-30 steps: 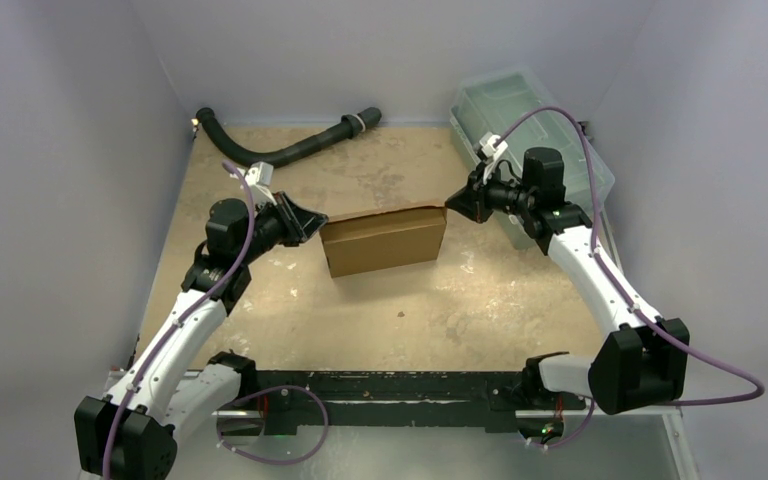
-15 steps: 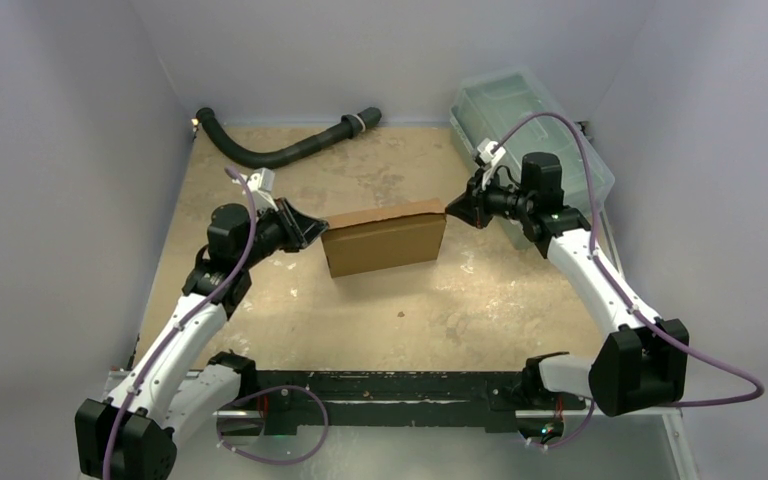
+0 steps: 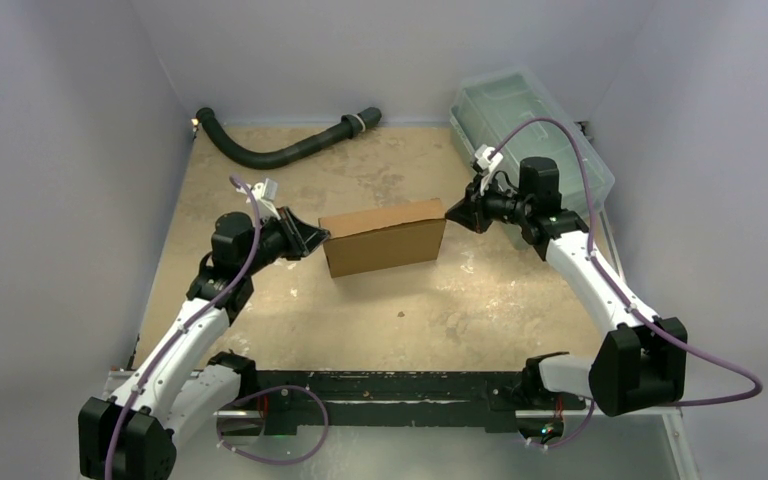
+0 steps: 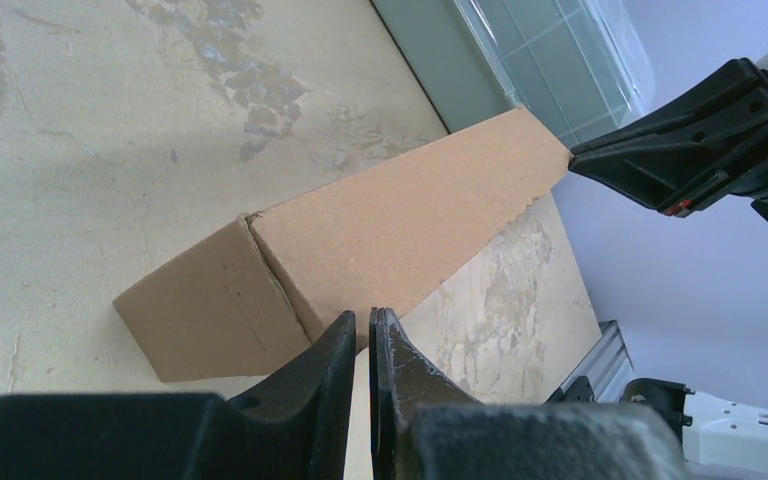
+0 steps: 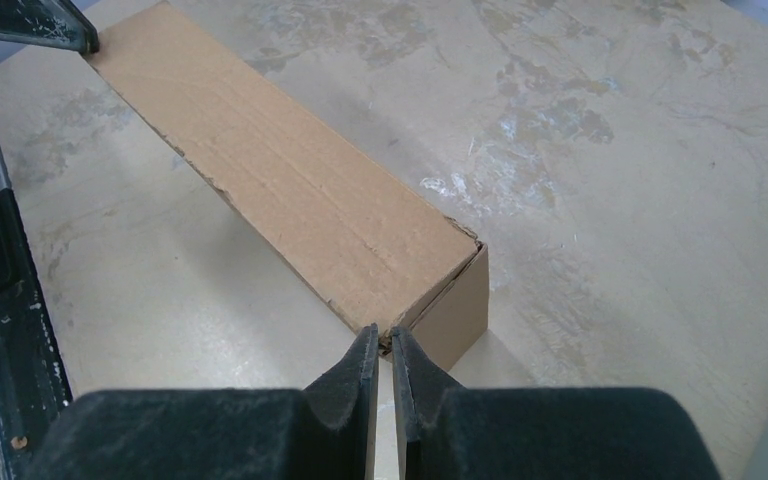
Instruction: Fold the paper box
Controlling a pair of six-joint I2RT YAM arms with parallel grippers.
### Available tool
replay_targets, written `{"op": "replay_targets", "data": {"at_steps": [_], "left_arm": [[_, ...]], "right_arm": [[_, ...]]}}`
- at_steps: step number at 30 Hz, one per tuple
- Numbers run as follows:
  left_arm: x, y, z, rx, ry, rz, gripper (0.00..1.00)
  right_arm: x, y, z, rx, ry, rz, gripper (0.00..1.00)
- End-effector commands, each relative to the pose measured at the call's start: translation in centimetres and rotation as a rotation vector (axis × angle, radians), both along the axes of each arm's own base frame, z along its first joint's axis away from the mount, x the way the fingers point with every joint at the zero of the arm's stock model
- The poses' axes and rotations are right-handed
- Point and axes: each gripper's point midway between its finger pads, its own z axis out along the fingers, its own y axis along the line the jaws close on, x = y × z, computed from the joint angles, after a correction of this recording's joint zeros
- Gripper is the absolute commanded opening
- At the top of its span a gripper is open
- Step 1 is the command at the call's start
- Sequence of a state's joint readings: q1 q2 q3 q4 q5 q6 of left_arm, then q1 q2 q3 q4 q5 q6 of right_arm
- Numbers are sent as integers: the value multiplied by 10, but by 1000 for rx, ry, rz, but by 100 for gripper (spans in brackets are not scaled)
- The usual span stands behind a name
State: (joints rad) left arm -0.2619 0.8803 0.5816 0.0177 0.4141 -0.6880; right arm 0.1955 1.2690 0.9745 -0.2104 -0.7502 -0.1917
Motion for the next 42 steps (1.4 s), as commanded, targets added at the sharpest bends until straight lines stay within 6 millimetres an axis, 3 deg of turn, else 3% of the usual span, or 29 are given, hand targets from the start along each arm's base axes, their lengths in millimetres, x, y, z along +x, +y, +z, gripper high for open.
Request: {"op": "replay_targets", "data": {"at_steps": [1,14,22,27,35,42], "left_arm": [[-9,7,-37,55,107,8,11],[-7,17,-47,110,153,56,11],[-4,16,-33,115,126,50,11],[-5,15,-35,114,130,44,11],[-4,14,-31,103,117,40,11],[-4,12,-30,97,115,32,11]], "right_arm": [[-4,-2,-16,-33,34,3,11],[-11,-4,-28,-64,60,26,12],[-22,4,24,-39,-71,135,14],[-6,8,47,-6,-100,94,14],[16,13,24,-48,-32,42,14],[13,2,-22,-113,50,-10,12]]}}
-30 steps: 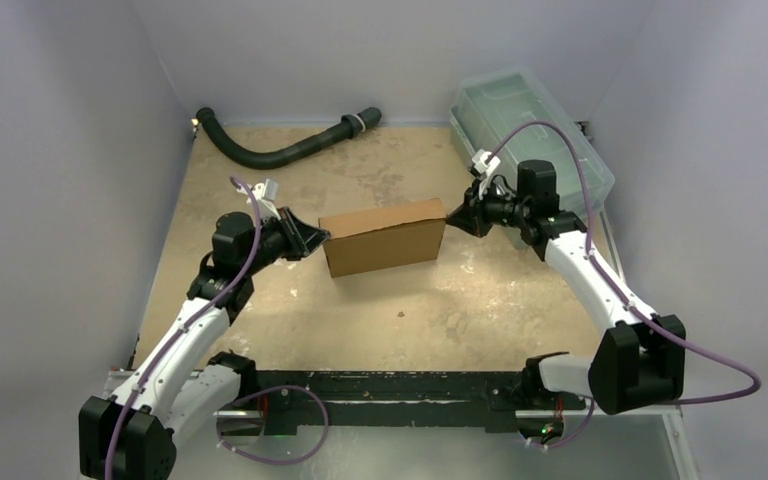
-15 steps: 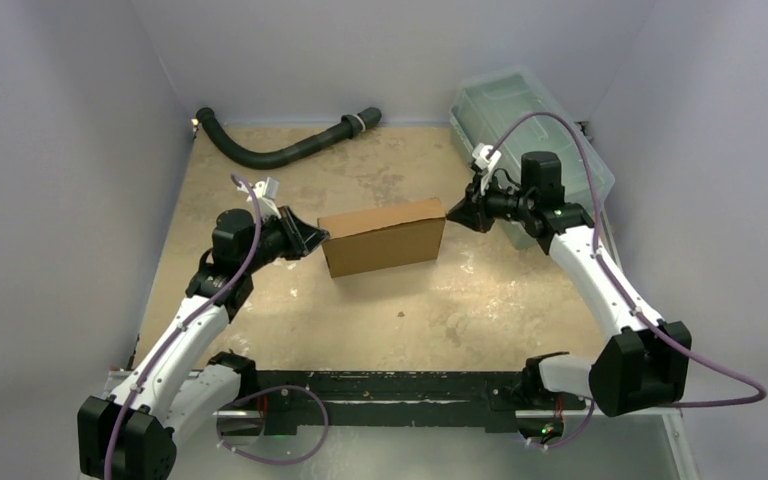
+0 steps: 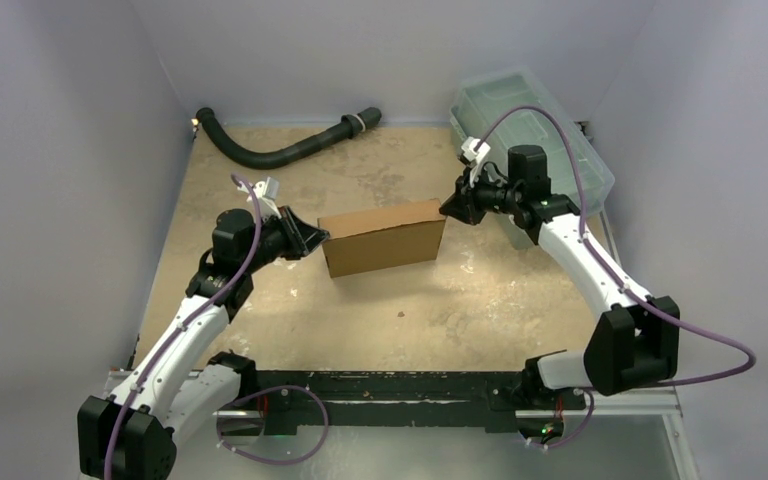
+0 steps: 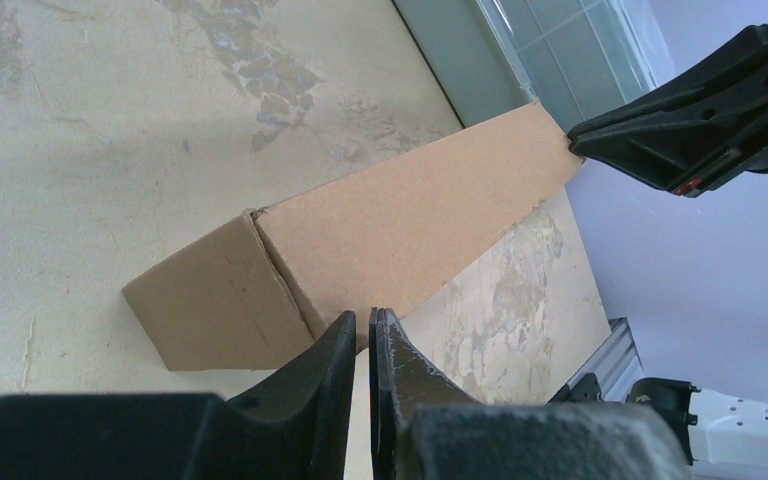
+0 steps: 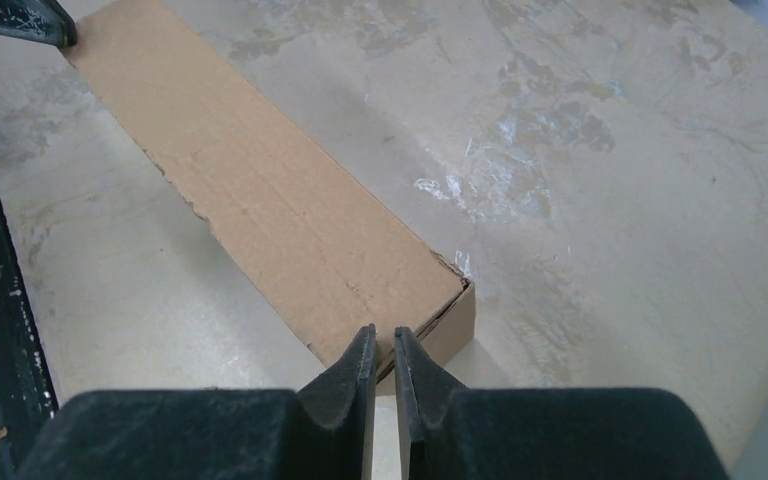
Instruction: Fold the paper box
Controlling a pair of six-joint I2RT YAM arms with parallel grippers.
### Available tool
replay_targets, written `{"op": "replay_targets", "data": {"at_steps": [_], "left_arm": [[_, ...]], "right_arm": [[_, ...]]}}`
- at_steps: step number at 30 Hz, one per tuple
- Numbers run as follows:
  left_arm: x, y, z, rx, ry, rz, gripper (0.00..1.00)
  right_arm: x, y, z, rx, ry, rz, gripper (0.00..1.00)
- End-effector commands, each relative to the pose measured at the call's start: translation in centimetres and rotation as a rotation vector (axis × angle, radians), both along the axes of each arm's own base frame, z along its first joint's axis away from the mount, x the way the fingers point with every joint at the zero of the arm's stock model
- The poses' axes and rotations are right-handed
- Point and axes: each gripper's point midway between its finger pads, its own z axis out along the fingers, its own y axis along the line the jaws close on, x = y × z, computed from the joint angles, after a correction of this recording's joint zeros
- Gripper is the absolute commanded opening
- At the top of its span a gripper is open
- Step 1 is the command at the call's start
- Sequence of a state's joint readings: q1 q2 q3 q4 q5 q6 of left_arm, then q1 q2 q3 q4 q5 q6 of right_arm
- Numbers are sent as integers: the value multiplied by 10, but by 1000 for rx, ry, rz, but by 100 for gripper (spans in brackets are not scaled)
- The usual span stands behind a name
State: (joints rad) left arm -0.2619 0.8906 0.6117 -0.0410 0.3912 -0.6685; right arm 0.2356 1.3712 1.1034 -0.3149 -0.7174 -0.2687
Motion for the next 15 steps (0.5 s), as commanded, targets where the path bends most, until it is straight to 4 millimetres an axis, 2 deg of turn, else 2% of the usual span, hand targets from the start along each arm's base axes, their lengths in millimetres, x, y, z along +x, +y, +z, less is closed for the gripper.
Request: {"op": "replay_targets", "data": {"at_steps": [1,12,15], "left_arm": [[-6,9,-27,65,89,16,11],[-6,6,-21,54,84,4,12],[-6,6,-19,50,80,3,12]], "right_arm": [[-3,-10,-26,-50,53,-54,12],[-18,-7,-67,-102,175,3,10],[-25,-10,-84,-129,228,3,10]]}}
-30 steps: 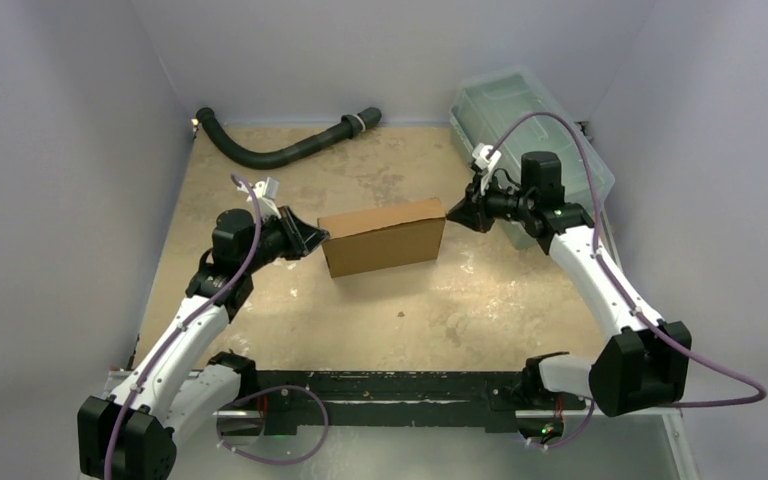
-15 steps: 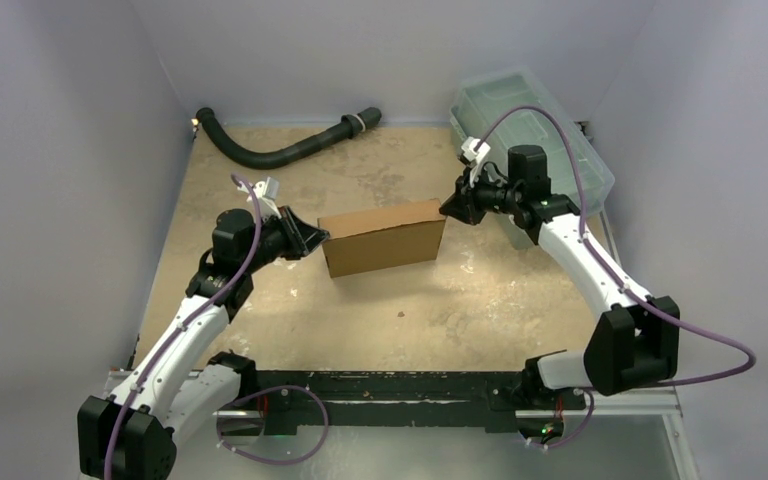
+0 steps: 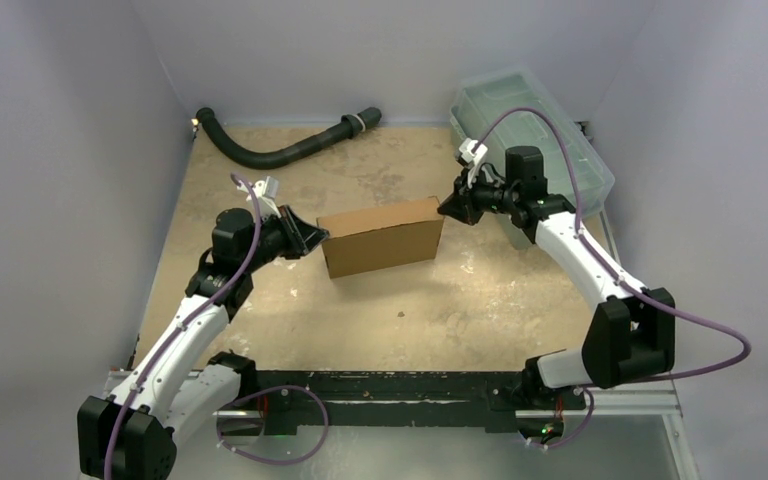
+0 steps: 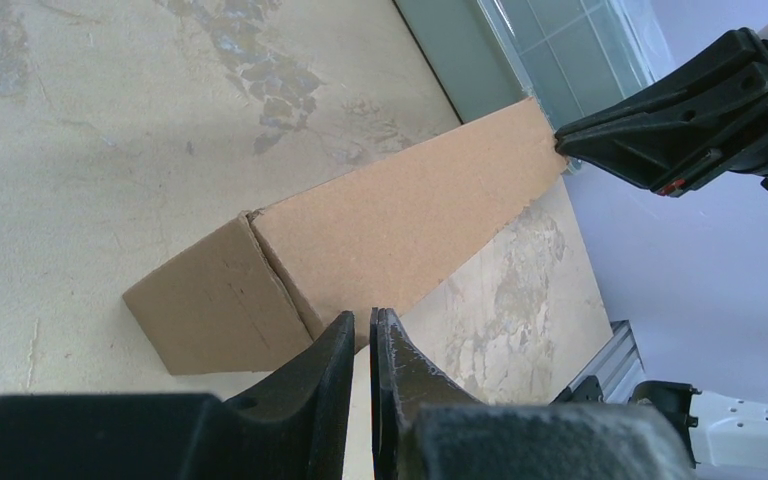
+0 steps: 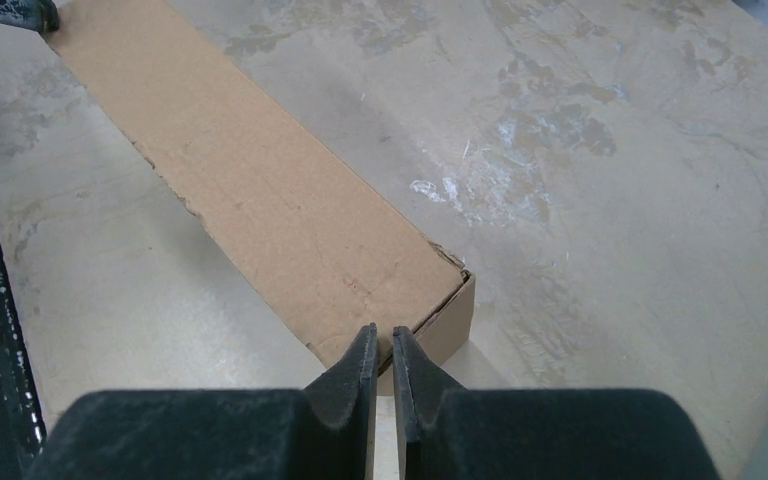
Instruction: Fold the paper box
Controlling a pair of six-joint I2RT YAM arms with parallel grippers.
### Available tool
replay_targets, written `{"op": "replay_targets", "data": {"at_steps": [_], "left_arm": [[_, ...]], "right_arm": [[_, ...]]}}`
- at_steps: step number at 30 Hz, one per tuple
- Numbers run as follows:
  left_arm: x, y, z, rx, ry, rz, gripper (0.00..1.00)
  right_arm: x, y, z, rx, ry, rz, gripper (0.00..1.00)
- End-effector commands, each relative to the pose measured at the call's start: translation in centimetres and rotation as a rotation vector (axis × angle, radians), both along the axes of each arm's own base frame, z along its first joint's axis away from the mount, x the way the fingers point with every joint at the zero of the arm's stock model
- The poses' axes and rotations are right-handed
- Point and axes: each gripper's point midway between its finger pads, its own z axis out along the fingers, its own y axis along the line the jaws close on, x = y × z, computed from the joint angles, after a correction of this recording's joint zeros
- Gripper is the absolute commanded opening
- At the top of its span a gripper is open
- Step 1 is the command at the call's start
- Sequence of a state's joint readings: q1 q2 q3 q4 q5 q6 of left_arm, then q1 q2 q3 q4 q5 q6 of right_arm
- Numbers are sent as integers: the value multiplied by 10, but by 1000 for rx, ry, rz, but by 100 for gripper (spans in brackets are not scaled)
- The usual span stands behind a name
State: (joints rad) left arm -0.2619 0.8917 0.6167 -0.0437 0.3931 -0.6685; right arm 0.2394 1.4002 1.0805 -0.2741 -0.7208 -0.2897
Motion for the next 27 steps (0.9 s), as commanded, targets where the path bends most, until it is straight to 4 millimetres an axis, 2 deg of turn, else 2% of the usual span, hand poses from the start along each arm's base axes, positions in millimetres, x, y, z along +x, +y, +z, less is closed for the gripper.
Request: {"op": "replay_targets", "data": {"at_steps": [1,3,6,13,16,18,22,24,27], "left_arm": [[-6,6,-21,50,81,4,12],[-6,5,-20,47,78,-1,13],[-6,4,-19,44,77,-8,14],[-5,4,-15,50,72,-13,15],[-5,3,-15,47,71,-12,15],[-4,3,-16,48,71,-12,15],[-4,3,-16,46,74,-16,15],[-4,2,-16,44,74,-16,15],[-4,2,-15,43,70,-15,15]], "right_arm": [[-31,-13,-75,-130,245,-17,10],[-31,-14,-78,-136,249,-17,9],[-26,-11,-64,-129,208,3,10],[-9,1,15,-74,-1,79,18],[-8,12,36,-39,-45,118,19],[-12,26,36,-40,-55,151,19],[-17,48,25,-67,-51,186,20],[-14,52,18,-86,-39,182,20],[-6,47,-2,-142,-13,138,19]]}}
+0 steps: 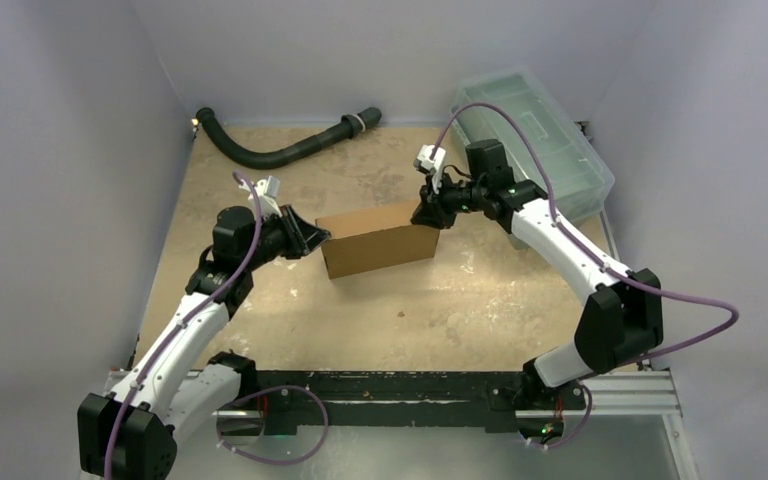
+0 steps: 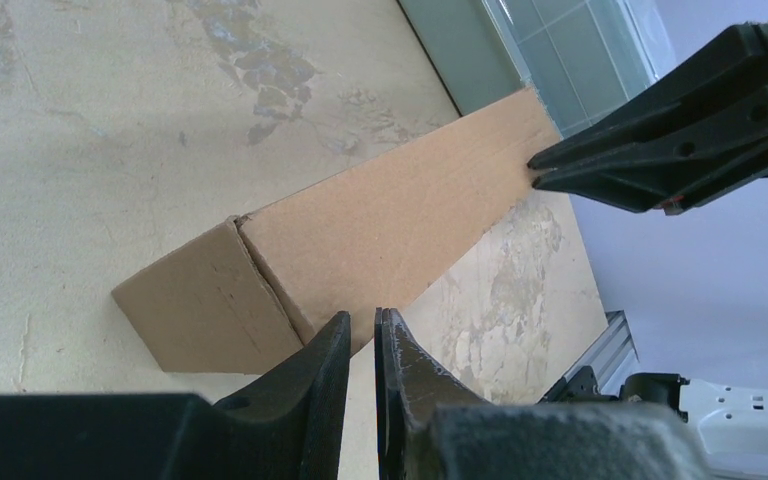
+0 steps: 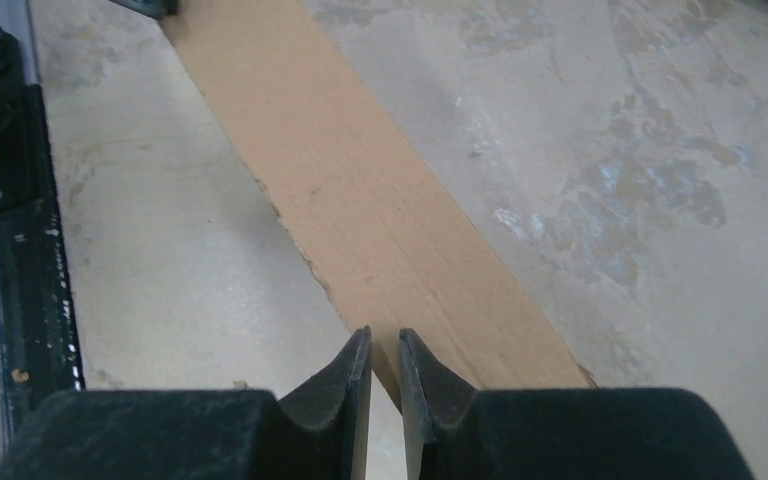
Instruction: Fold the paper box
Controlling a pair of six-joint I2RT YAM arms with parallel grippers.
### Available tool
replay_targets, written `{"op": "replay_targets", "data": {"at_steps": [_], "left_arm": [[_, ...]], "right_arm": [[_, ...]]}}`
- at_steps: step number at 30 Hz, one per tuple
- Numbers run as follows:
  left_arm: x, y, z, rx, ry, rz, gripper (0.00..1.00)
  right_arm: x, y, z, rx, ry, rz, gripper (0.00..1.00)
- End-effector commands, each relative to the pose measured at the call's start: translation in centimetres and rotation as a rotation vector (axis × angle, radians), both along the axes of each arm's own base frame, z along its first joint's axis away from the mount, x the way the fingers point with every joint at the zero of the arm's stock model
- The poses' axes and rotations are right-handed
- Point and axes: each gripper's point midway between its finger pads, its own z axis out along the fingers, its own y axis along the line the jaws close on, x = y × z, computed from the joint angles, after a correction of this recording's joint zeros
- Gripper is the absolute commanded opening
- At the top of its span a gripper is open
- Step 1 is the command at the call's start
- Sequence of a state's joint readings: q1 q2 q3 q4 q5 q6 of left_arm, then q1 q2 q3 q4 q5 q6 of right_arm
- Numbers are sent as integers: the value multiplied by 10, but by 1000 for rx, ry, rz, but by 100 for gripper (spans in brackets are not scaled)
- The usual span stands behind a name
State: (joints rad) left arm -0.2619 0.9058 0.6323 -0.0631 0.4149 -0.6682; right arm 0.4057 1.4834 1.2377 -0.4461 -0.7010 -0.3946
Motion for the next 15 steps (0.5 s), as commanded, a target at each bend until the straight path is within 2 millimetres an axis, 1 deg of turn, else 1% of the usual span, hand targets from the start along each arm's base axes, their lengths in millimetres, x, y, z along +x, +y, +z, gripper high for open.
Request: {"op": "replay_targets", "data": {"at_steps": [1,4,5,6,7,9,12,14,15], "left_arm": [[-2,5,-13,44,47,5,15],[-2,5,-15,45,50,3,16],[-2,5,-15,45,51,2,16],[-2,5,-16,46,52,2,16],[-2,5,-16,47,53,2,16],[-1,5,-16,47,53,-1,16],[0,5,-14,50,50,3,18],[0,6,-14,55,49,6,19],[0,6,-14,56,49,7,20]], "right_arm": [[20,-9,-16,-84,-17,-79,19],[18,-16,-33,-126,8,-91,18],[15,-16,-34,-126,9,-80,17],[13,-14,-30,-115,4,-68,17],[11,-12,-22,-102,-9,-54,18],[5,-4,5,-40,-34,0,19],[2,-6,41,-10,-98,10,21],[3,-12,56,19,-131,-10,22],[4,-15,57,30,-137,-23,22]]}}
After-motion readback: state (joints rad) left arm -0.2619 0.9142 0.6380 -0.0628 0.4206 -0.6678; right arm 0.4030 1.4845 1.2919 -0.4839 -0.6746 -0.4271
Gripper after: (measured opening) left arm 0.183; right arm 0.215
